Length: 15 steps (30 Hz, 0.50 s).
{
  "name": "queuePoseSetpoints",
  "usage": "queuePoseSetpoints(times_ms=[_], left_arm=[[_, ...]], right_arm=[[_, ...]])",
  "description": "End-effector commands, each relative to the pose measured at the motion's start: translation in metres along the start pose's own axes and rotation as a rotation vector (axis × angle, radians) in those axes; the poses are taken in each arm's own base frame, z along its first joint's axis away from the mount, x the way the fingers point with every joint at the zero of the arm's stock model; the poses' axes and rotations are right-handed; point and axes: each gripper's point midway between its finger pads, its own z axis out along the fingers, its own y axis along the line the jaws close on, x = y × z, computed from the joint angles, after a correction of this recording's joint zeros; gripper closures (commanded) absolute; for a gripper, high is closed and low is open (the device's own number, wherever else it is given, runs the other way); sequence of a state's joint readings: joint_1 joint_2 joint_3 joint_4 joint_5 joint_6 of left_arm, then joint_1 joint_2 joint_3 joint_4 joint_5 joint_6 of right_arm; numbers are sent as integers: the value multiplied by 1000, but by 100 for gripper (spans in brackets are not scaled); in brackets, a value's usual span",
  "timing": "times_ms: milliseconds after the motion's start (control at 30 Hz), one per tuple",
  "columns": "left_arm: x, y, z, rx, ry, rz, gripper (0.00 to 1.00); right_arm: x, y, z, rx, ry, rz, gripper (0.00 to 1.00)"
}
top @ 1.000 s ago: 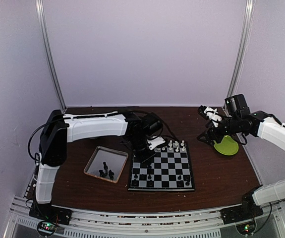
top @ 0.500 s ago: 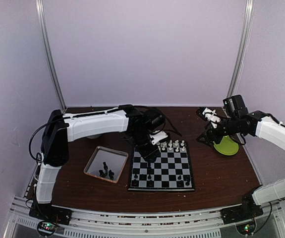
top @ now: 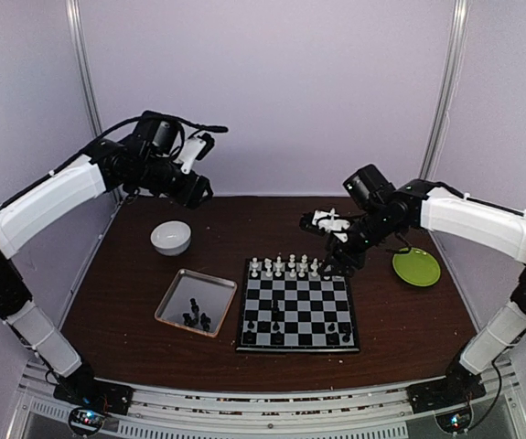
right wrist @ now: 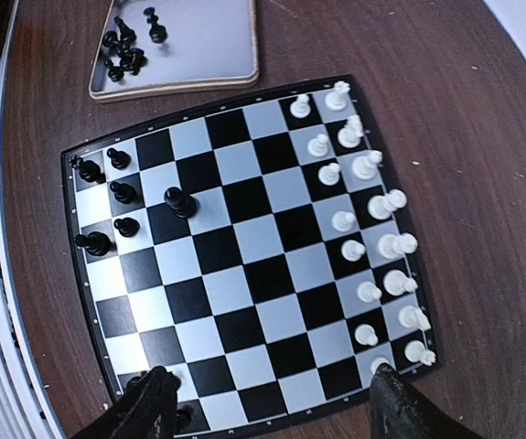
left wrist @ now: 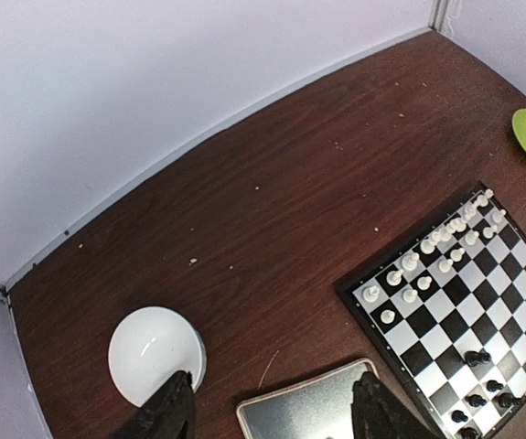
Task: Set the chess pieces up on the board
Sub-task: Pick up the queen from the chessboard.
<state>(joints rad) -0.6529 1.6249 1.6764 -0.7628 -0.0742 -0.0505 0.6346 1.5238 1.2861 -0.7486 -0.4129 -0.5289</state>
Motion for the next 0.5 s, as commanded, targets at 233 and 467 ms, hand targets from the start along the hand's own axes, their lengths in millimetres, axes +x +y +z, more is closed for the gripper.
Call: queuePoseSetpoints(times_ms=[233,467], left_arm=[[-11,26,-24,-88,-181,-68,35],[-13,19,-25,-51,-183,-75,34]], right_arm=[[-23,38,88,-168,203,-60,27],[-25,47,122,-184,266,-72,26]])
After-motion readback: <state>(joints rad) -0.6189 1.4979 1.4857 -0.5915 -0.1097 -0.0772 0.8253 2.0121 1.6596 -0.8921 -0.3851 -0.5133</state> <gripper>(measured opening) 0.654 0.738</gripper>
